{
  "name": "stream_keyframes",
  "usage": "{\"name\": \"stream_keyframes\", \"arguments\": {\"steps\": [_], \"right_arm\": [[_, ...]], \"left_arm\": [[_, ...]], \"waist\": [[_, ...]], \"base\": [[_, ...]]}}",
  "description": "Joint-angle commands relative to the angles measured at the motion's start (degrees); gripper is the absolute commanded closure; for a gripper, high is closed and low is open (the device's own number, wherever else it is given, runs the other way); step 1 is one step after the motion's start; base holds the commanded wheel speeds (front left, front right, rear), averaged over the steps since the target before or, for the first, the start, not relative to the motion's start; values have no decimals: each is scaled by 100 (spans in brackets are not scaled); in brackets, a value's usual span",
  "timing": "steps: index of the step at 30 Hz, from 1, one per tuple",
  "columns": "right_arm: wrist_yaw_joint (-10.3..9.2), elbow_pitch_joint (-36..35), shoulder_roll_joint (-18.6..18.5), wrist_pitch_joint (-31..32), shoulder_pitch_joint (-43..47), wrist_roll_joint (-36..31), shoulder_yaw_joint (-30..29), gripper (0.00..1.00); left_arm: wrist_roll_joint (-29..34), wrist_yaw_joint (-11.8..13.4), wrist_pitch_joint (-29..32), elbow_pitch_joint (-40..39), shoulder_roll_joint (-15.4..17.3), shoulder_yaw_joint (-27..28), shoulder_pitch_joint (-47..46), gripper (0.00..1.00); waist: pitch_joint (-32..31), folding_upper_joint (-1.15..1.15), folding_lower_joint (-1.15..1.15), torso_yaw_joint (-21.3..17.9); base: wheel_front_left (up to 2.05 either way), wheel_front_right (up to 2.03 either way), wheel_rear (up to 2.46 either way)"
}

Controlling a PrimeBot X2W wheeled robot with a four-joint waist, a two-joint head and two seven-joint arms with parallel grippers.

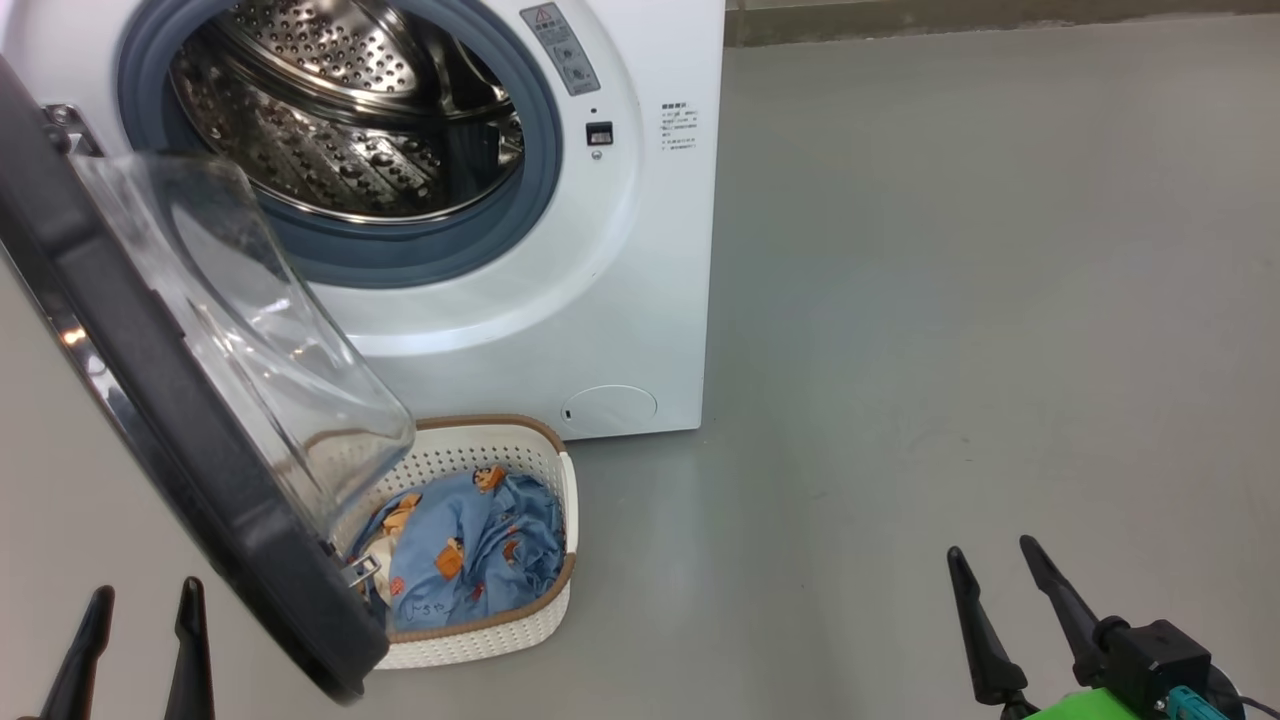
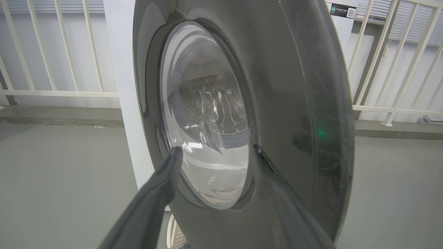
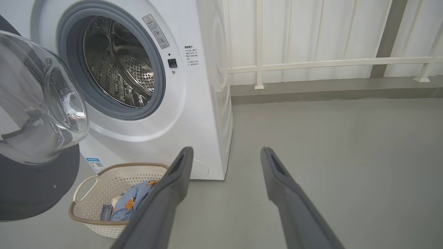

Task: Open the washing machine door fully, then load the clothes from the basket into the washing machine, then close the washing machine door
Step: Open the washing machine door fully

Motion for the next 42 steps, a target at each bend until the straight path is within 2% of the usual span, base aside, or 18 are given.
{"name": "stream_keyframes", "arguments": {"steps": [1, 41, 42], "right_arm": [[17, -163, -18, -69, -42, -88, 72, 0], [17, -22, -18, -69, -102, -32, 29, 0], [17, -20, -18, -69, -102, -32, 27, 0]], "left_arm": [[65, -17, -46, -102, 118, 194, -136, 0], [165, -17, -46, 184, 252, -45, -137, 0], [151, -17, -46, 199, 255, -50, -137, 35]], "waist": [[1, 0, 0, 8], [-31, 0, 0, 34], [-27, 0, 0, 33]], "base": [[0, 0, 0], [0, 0, 0], [0, 0, 0]]}}
